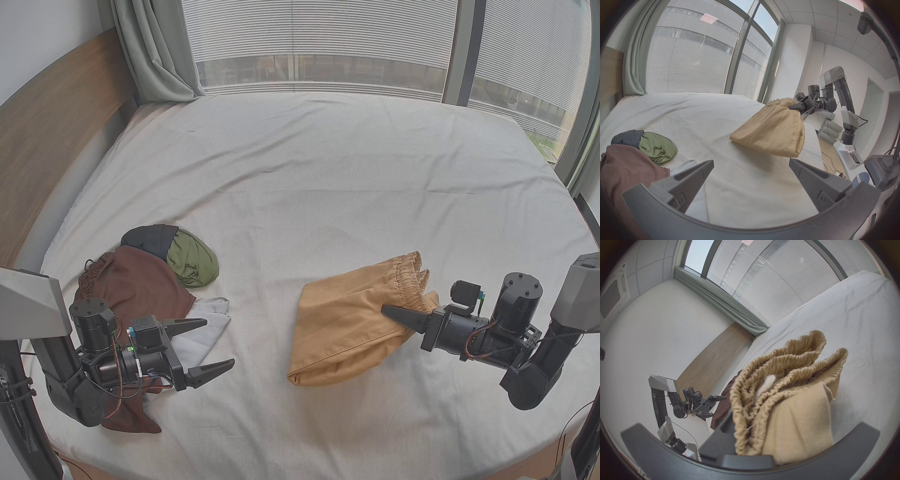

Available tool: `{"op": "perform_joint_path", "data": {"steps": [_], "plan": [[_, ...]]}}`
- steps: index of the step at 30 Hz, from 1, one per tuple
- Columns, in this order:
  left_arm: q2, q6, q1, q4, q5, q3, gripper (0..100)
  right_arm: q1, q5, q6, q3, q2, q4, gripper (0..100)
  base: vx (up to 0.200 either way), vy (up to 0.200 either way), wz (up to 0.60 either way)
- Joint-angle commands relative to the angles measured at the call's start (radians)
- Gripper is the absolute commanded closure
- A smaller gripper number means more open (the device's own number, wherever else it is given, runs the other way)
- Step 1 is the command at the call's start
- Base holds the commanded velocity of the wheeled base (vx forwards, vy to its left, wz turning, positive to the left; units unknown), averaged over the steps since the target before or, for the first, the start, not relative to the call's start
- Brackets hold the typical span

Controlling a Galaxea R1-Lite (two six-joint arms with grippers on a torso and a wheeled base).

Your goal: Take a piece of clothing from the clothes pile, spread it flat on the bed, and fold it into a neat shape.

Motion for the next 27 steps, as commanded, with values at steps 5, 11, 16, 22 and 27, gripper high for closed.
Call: {"op": "perform_joint_path", "data": {"steps": [5,11,16,22,27], "plan": [[-0.009,-0.001,-0.006,-0.001,0.0,0.0,0,0.005,0.0,0.024,-0.039,-0.004,0.0,100,0.0,0.0,0.0],[-0.021,-0.001,-0.006,-0.001,0.0,0.002,0,0.017,-0.001,0.051,-0.092,0.0,0.0,100,0.0,0.0,0.0],[-0.021,-0.001,-0.006,-0.001,0.002,0.002,0,0.008,0.008,0.067,-0.146,0.003,0.001,100,0.0,0.0,0.0],[-0.021,-0.001,-0.006,0.001,0.0,0.004,0,0.005,0.028,0.097,-0.181,0.002,0.001,100,0.0,0.0,0.0],[-0.023,0.001,-0.006,-0.001,0.0,0.007,0,0.002,0.031,0.097,-0.214,0.003,0.003,100,0.0,0.0,0.0]]}}
